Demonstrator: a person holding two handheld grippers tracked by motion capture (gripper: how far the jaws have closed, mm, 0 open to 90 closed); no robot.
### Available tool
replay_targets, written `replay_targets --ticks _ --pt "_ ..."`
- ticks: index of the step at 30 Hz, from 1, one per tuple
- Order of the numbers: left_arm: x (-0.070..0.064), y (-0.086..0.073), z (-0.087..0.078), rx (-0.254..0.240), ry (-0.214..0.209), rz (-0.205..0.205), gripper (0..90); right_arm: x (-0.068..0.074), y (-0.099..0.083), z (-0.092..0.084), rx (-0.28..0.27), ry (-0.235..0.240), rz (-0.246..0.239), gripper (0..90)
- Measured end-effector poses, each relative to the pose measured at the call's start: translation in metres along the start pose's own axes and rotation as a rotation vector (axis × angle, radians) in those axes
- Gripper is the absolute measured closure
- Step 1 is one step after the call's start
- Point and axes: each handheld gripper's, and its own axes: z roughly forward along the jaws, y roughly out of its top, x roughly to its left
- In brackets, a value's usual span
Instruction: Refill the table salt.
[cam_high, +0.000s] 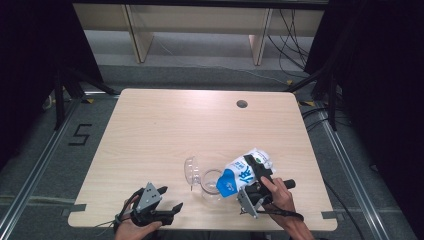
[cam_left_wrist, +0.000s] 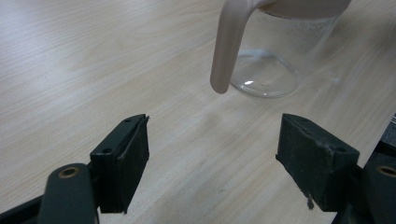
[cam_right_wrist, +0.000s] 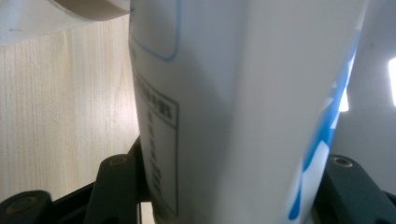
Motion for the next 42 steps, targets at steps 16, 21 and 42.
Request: replay_targets --ticks 16,21,42 --pt "-0.0007 -0.0004 0.0011 -0.006 -0.01 0.001 24.6 -0.0001 -0.0008 0.0004 0.037 -0.027 -0.076 46.7" --pt "-0.0009 -0.0002 0.001 0.0 -0.01 0.005 24.6 0.0007 -0.0006 0.0012 0.03 -0.035 -0.115 47.2" --pt "-0.0007 0.0 0.0007 0.015 -0.011 0.015 24.6 0.0038 0.0028 0.0015 0.05 -0.041 -0.137 48.1"
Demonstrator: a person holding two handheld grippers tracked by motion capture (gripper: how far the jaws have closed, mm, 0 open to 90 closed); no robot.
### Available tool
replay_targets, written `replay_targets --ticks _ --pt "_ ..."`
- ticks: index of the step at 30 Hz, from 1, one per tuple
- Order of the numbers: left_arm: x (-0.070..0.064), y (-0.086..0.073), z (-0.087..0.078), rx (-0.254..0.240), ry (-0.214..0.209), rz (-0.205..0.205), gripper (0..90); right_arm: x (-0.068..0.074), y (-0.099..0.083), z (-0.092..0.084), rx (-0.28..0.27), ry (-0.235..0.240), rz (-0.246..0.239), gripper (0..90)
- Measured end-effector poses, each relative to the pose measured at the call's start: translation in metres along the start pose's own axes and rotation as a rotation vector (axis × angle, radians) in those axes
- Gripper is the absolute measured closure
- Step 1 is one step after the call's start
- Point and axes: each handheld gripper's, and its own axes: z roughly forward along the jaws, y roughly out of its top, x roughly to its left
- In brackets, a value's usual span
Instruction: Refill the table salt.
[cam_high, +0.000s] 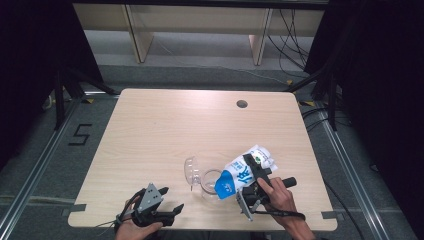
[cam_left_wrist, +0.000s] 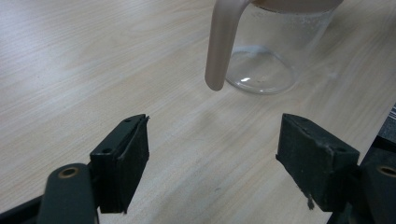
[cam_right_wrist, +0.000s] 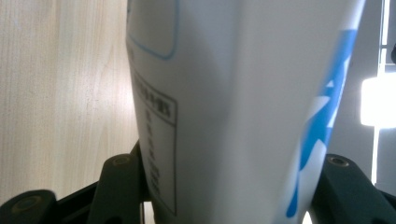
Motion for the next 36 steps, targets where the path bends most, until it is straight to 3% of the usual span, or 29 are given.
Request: replay_targets --ticks 3,4,5,9,10,14,24,26,27,29,31,33,36 --pt "0.0002 0.0002 0.0 0.0 -0.001 0.006 24.6 -0.0002 0.0007 -0.0008 0.012 -0.008 -0.021 48.1" --pt "0.0002 0.0001 -0.0002 0.003 0.0 0.003 24.6 -0.0043 0.0016 0.0001 -0.006 -0.018 -0.085 48.1" --pt "-0.0001 0.0 0.0004 -0.004 0.0 -0.002 24.6 -0.0055 0.0018 -0.0008 -0.003 -0.023 -0.096 48.1" --pt "-0.0007 -0.0002 0.0002 -0.006 0.004 -0.011 24.6 -0.0053 0.0022 0.0 -0.008 -0.022 -0.102 48.3" --pt "-0.0007 -0.0002 0.0003 -0.006 0.004 -0.012 24.6 -0.0008 0.0012 -0.0002 0.001 -0.014 -0.042 48.3" --pt "-0.0005 -0.0001 0.0002 -0.003 0.004 -0.006 24.6 -0.0062 0.0031 -0.0006 -0.009 -0.039 -0.118 48.6" --pt "-0.0007 -0.0003 0.0002 -0.006 0.005 -0.014 24.6 -0.0078 0.003 -0.0015 0.003 -0.046 -0.143 49.1" --pt "-0.0005 -0.0003 0.0001 -0.006 0.006 -0.014 24.6 -0.0078 0.0024 0.0005 -0.022 -0.053 -0.15 49.2" --pt "-0.0001 -0.0002 -0.0002 -0.002 0.007 -0.009 24.6 -0.0078 0.0026 0.0 -0.015 -0.052 -0.149 49.2" --pt "-0.0008 -0.0003 0.0002 -0.007 0.005 -0.014 24.6 -0.0033 0.0019 -0.0023 0.023 -0.043 -0.082 49.4" --pt "-0.0007 -0.0003 0.0002 -0.006 0.004 -0.011 24.6 -0.0038 0.0017 -0.0009 0.005 -0.045 -0.089 49.5" --pt "-0.0008 -0.0003 0.0002 -0.006 0.005 -0.015 24.6 -0.0062 0.0023 0.0002 -0.01 -0.05 -0.129 49.5" --pt "-0.0006 -0.0003 0.0002 -0.006 0.005 -0.013 24.6 -0.0043 0.0019 0.0 -0.002 -0.046 -0.104 49.6"
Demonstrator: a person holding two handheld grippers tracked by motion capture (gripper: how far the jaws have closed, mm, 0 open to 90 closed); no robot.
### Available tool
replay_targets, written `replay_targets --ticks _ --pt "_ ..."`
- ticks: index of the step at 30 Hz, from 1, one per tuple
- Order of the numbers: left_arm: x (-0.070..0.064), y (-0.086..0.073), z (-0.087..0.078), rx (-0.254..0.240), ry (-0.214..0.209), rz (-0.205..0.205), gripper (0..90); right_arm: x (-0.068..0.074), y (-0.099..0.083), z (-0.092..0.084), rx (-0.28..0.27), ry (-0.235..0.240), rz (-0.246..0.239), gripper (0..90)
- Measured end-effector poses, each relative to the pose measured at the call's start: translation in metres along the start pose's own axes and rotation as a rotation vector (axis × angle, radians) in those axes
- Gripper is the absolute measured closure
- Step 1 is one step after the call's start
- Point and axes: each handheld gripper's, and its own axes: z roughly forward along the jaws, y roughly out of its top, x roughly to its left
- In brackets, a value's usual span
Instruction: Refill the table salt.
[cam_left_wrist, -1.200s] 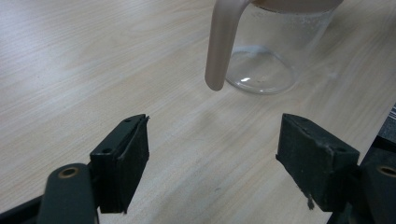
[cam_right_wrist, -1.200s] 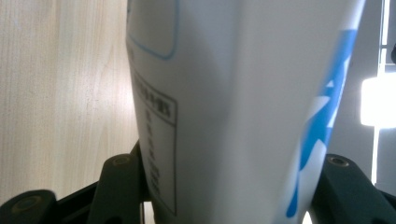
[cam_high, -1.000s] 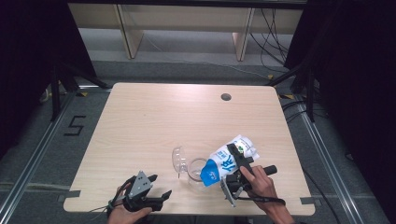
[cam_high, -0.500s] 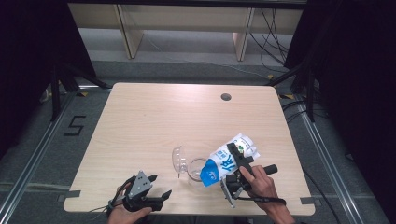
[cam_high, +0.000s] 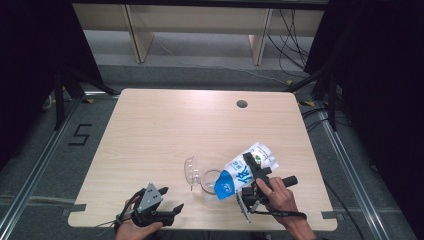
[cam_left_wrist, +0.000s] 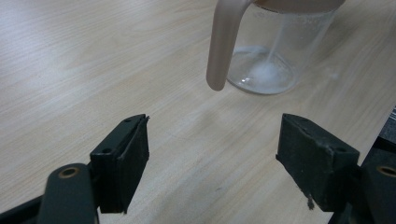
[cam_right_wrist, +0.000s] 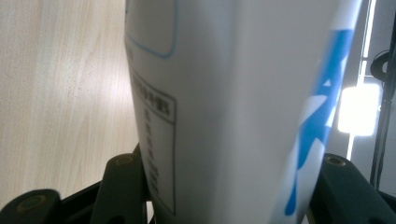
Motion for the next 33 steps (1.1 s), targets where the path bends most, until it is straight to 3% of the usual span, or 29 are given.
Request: replay_targets --ticks 4,5,7,13,15,17,20,24,25,26,28,31,33 --pt "0.0002 0.0001 0.0 -0.001 -0.003 0.005 24.6 0.0003 0.0 0.0014 -0.019 -0.02 -0.008 49.7" --pt "0.0002 0.0001 0.0 -0.001 -0.002 0.004 24.6 0.0021 0.0004 -0.0009 0.016 -0.004 0.018 49.7" --pt "0.0 0.0 0.0 -0.002 0.001 0.0 24.6 0.0034 -0.0001 -0.0002 0.002 -0.015 0.032 49.8" --pt "0.0001 0.0001 -0.0001 -0.001 0.0 0.003 24.6 -0.0024 0.0006 0.0015 -0.019 -0.012 -0.054 49.8" --pt "0.0004 0.0001 -0.0001 -0.001 -0.002 0.006 24.5 -0.0019 0.001 0.0012 -0.015 -0.011 -0.046 49.8" --pt "-0.0001 0.0 -0.0002 -0.002 0.001 -0.002 24.6 0.003 0.0012 -0.0014 0.021 0.003 0.017 49.9" --pt "0.0 0.0 -0.0003 -0.003 0.002 -0.002 24.6 -0.0022 0.0024 0.0007 -0.018 -0.018 -0.058 50.1" --pt "0.0 0.0 -0.0004 -0.002 0.002 -0.001 24.6 -0.0014 0.0026 0.0009 -0.018 -0.01 -0.065 50.1" --pt "0.0 0.0 -0.0004 -0.002 0.002 -0.001 24.5 0.0021 0.0017 0.0007 -0.009 -0.005 -0.019 50.1" --pt "0.0 0.0001 -0.0004 -0.003 0.001 0.0 24.6 0.0033 0.0017 -0.0004 0.008 0.002 -0.006 50.1" --pt "0.0001 0.0 -0.0003 -0.003 0.002 0.0 24.6 0.0002 0.0016 0.0011 -0.017 -0.009 -0.042 50.1" --pt "0.0001 0.0001 -0.0002 -0.002 0.0 0.001 24.6 0.0025 0.0012 -0.0003 0.008 -0.006 -0.008 50.3" --pt "-0.0001 0.0001 -0.0002 -0.001 0.0 0.0 24.6 0.0023 0.0005 0.0007 -0.002 -0.013 -0.015 50.3"
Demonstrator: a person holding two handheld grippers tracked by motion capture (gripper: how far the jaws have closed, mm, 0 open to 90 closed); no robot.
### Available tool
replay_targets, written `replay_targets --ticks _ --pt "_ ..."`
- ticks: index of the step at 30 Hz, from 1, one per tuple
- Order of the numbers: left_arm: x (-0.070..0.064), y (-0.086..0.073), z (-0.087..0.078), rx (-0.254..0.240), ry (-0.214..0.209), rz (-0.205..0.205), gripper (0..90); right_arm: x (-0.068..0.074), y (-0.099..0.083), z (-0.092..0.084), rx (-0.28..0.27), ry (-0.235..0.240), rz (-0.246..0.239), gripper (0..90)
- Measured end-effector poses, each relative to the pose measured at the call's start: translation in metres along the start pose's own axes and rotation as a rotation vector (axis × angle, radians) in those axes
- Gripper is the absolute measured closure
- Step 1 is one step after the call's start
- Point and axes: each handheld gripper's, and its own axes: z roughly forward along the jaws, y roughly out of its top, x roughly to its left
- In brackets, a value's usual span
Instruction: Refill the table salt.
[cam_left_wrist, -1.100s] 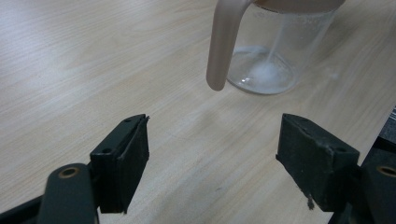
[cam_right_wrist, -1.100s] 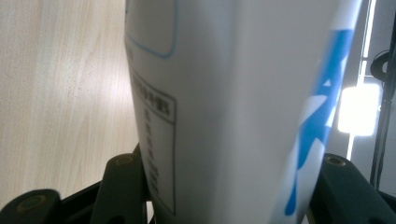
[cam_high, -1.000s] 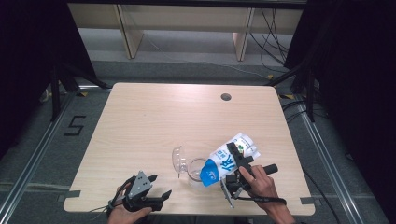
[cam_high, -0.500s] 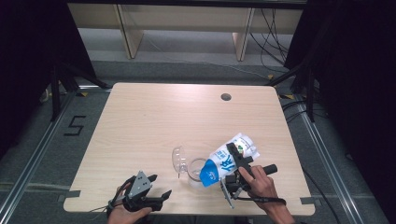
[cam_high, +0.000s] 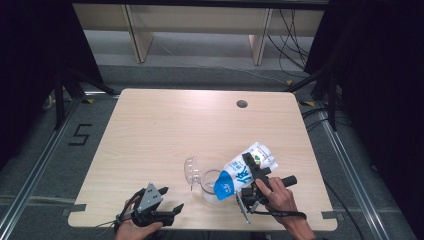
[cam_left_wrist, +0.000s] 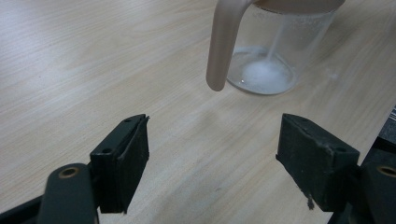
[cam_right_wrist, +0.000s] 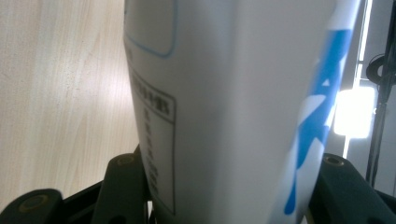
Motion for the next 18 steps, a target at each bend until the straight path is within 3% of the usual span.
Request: replay_targets --ticks 1,2,4,5,7,9,11,13,14,18 --pt "0.0005 0.0001 0.0002 0.0 -0.003 0.006 24.6 0.0009 0.0003 -0.0009 0.016 0.001 0.015 50.3" --pt "-0.0001 -0.0001 0.0002 0.0 0.0 -0.003 24.6 -0.0009 0.0 0.0013 -0.014 -0.013 -0.009 50.3" --pt "0.0 -0.0001 0.0001 -0.001 0.0 -0.002 24.6 -0.0018 0.0008 0.001 -0.005 -0.015 -0.025 50.4" --pt "0.0 -0.0001 0.0001 -0.001 0.0 -0.003 24.6 -0.005 0.0013 0.0025 -0.029 -0.025 -0.077 50.5" --pt "0.0002 0.0 0.0001 0.0 -0.001 -0.002 24.5 0.0027 0.0001 0.0013 0.002 -0.01 0.014 50.7" --pt "0.0009 0.0 0.0001 0.005 -0.003 0.005 24.6 -0.0033 0.0009 0.0038 -0.04 -0.033 -0.071 50.7" --pt "0.0001 -0.0003 0.0007 -0.007 -0.004 -0.003 24.6 0.0008 0.0008 0.003 -0.019 -0.017 -0.011 50.8" --pt "0.0006 -0.0002 0.0003 -0.001 -0.002 0.001 24.6 -0.0025 0.0015 0.0059 -0.055 -0.031 -0.063 51.0" --pt "0.001 -0.0002 0.0004 -0.001 -0.005 0.006 24.6 0.0013 0.0007 0.0057 -0.045 -0.024 -0.01 51.0" --pt "0.0011 -0.0001 0.0004 -0.001 -0.005 0.007 24.5 0.0002 0.0007 0.007 -0.047 -0.016 -0.025 51.1"
